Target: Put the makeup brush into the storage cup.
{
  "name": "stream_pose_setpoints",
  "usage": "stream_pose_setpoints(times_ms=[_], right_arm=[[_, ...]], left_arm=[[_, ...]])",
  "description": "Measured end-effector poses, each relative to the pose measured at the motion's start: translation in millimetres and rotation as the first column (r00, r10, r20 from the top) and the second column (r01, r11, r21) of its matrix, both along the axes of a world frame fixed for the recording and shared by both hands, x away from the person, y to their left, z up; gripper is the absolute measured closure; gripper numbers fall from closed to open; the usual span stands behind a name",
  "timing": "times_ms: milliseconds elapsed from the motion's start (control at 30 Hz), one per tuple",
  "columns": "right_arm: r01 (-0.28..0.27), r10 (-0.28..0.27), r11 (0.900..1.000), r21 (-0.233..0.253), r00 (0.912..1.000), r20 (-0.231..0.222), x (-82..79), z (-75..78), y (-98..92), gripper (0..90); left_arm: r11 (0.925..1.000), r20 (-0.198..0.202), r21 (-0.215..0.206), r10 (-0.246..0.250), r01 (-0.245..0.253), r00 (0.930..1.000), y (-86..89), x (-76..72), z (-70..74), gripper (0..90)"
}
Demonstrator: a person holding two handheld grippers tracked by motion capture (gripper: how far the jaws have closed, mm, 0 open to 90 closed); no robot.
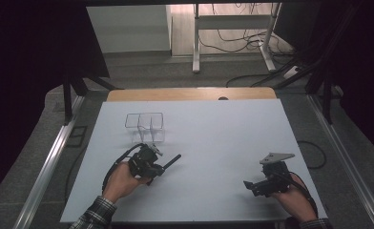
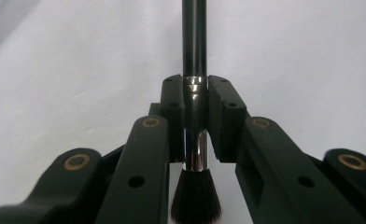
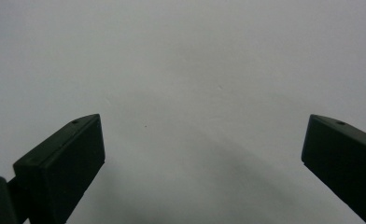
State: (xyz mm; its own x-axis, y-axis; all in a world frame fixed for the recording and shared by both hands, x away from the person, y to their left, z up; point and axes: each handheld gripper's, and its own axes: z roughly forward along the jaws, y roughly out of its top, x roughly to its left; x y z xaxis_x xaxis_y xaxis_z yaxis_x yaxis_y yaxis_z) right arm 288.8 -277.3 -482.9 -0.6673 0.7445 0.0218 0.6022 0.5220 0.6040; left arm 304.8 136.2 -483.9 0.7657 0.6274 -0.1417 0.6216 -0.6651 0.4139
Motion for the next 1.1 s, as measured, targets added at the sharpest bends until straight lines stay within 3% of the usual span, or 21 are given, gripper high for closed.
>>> stream_pose_setpoints(times_ms=[167, 333, 500, 767, 1100], right_arm=[[0.006, -0.006, 1.000, 0.016, 1.0000, 0.006, -0.5, 0.8, 0.8, 0.0], [-0.003, 0.003, 1.000, 0.012, 1.0000, 0.007, -1.4, 1.5, 2.1, 0.0], [-0.009, 0.008, 1.000, 0.016, 0.9999, 0.011, -2.9, 2.5, 4.5, 0.0], [-0.017, 0.016, 0.999, 0.033, 0.9997, 0.020, -4.7, 4.3, 7.5, 0.0], [-0.065, 0.064, 0.997, 0.039, 0.9975, 0.032, -7.2, 8.0, 13.2, 0.0]], left_arm=[[0.9982, 0.011, 0.004, -0.060, 0.060, 0.9982, -6.0, -8.5, 3.8, 77.8], [0.9967, 0.030, -0.045, -0.066, 0.068, 0.9973, -9.0, -16.2, 9.1, 77.8], [0.9884, 0.030, -0.105, -0.107, 0.109, 0.9938, -8.6, -23.0, 14.3, 77.8], [0.9850, 0.046, -0.109, -0.129, 0.133, 0.9905, -10.4, -29.1, 14.5, 77.7], [0.9803, 0.058, -0.115, -0.155, 0.161, 0.9862, -16.7, -32.5, 14.8, 77.7]])
